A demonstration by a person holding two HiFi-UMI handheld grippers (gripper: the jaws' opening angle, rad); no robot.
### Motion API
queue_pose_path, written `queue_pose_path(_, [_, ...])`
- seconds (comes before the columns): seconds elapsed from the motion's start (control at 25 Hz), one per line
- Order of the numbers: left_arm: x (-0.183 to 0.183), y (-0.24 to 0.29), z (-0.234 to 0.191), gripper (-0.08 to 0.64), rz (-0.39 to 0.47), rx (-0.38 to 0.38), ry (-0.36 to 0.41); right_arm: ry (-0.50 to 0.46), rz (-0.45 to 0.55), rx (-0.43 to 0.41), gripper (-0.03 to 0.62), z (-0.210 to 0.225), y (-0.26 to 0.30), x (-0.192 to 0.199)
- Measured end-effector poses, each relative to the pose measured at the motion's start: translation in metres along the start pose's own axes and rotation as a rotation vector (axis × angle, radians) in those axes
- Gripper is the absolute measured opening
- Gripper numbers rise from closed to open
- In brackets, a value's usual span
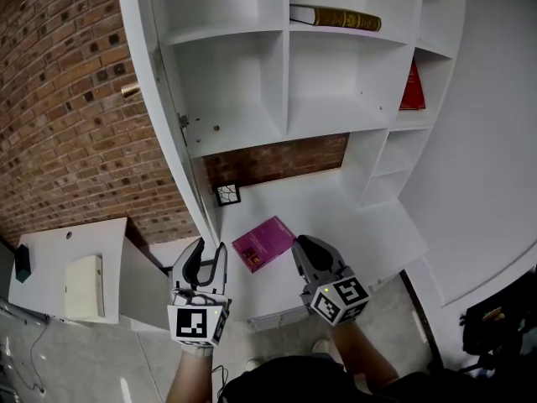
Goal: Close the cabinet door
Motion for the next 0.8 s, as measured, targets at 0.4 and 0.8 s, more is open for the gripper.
queue_pose_path(0.4, [0.001, 0.023, 0.027, 0.144, -0.020, -0.121, 0.026, 0.015, -0.016, -0.117, 0.055, 0.044, 0.014, -0.009])
queue_pose_path(0.8, [0.003, 0.042, 0.046, 0.144, -0.039, -0.208, 0.033, 0.016, -0.037, -0.200, 0.055, 0.081, 0.013, -0.011])
Point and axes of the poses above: the fingertips, and each gripper's own axes: y forward along the fingers, z to its right, x out of its underside, the point moved 5 cm from there along -y, backward along the fingers, and after that the axes turned 2 degrees about y, right-handed, at the moved point
